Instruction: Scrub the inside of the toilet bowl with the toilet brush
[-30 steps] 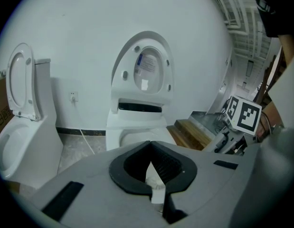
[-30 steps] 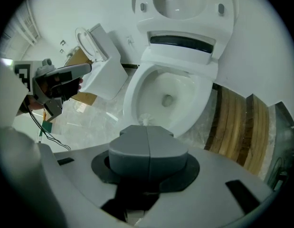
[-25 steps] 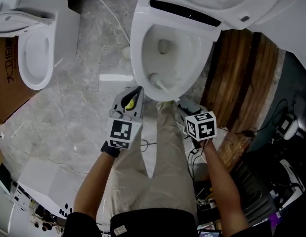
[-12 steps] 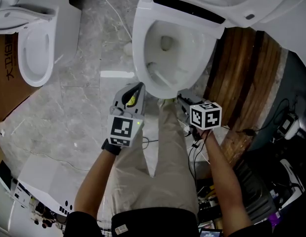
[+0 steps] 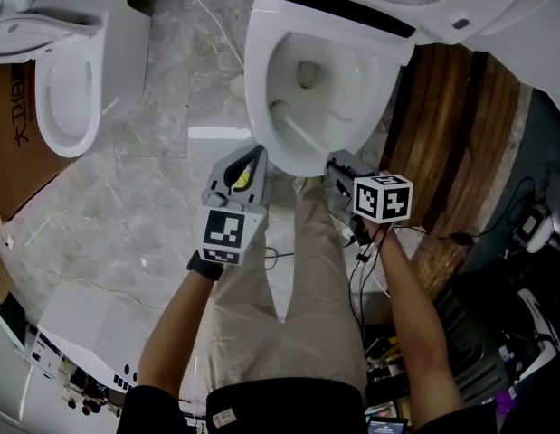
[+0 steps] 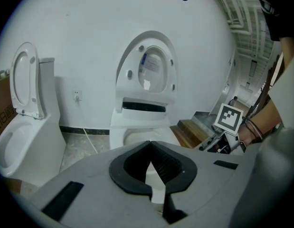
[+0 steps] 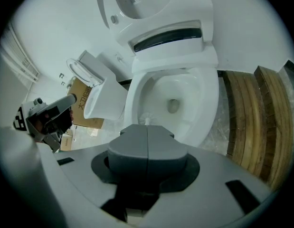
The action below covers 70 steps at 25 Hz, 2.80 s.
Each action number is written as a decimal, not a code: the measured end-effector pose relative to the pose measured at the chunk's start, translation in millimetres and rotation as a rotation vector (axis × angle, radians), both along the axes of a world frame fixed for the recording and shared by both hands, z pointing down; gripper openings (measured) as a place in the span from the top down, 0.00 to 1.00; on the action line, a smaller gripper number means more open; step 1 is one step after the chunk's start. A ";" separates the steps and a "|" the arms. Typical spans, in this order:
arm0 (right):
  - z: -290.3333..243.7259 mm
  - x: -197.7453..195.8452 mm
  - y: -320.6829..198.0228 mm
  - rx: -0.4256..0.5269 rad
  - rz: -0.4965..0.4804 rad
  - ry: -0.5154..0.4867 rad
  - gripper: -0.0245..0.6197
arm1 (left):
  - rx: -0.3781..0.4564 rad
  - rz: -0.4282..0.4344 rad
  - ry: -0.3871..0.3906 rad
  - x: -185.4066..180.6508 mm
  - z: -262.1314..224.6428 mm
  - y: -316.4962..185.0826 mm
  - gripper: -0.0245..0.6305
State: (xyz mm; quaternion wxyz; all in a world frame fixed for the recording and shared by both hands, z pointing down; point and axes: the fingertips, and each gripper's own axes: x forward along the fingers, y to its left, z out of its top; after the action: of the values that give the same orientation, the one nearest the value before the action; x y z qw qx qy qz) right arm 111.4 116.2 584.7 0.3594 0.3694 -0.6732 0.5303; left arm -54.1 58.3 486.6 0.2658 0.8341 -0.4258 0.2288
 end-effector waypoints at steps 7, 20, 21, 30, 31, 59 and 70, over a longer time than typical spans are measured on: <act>6.7 -0.6 -19.5 0.005 0.026 -0.026 0.72 | 0.000 0.006 0.000 4.1 0.7 1.8 0.93; 11.1 -5.1 -46.0 0.044 0.009 -0.023 0.72 | -0.006 0.021 -0.002 11.3 1.8 5.7 0.93; 10.7 -4.8 -47.4 0.045 0.013 -0.019 0.72 | -0.006 0.024 -0.002 12.4 1.1 5.9 0.93; 13.8 -6.6 -62.8 0.068 0.045 -0.014 0.72 | -0.008 0.008 -0.008 11.7 -2.2 5.6 0.93; 14.5 -6.2 -65.8 0.069 0.051 -0.019 0.72 | -0.011 0.003 -0.008 11.3 -1.6 5.9 0.93; 20.9 26.4 -117.8 0.216 0.007 0.145 0.72 | -0.020 -0.102 0.005 24.9 2.0 9.6 0.93; 22.6 -20.7 -114.7 0.488 -0.710 0.387 0.72 | -0.033 -0.085 -0.023 16.3 9.7 12.8 0.93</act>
State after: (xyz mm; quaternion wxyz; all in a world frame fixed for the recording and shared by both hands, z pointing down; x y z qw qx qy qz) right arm 90.7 1.5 607.4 0.5400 0.2823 -0.7834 0.1223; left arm -37.8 71.2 496.3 0.2842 0.8082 -0.4598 0.2338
